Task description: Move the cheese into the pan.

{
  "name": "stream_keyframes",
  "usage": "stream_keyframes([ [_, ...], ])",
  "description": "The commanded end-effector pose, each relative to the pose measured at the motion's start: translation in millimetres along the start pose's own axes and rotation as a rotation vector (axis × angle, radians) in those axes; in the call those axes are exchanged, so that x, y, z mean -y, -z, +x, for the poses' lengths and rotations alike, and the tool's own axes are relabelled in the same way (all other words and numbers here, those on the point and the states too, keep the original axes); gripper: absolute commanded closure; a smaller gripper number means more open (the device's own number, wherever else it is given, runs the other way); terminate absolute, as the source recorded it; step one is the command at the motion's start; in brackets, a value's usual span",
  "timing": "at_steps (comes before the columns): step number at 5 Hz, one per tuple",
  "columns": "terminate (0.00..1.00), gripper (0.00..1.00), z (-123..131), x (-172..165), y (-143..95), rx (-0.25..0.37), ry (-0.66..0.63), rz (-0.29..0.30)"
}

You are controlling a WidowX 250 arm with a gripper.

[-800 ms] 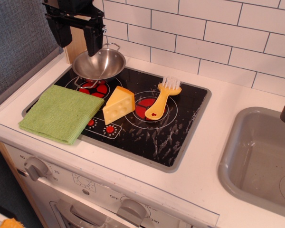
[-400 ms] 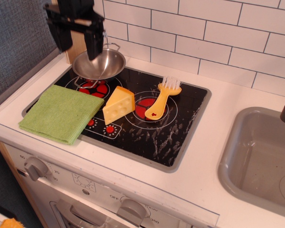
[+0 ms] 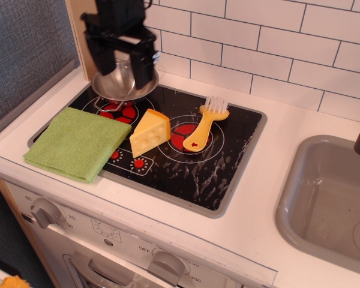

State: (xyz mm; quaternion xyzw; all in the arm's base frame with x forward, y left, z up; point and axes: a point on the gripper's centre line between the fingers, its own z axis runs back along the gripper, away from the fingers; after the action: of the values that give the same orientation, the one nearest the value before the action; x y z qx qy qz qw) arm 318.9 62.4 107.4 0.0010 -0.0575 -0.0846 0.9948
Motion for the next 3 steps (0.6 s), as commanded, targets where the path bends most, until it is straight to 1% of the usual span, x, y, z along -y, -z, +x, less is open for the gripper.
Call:
stream_keyframes([
  [1,0.0,0.0,-6.9,23.5,20.7,-0.057,0.06,-0.016],
  [2,0.0,0.0,-1.2,27.6,42.8,-0.115,0.056,-0.021],
  [3,0.0,0.0,0.1,26.6,63.2,-0.158,0.019,0.006],
])
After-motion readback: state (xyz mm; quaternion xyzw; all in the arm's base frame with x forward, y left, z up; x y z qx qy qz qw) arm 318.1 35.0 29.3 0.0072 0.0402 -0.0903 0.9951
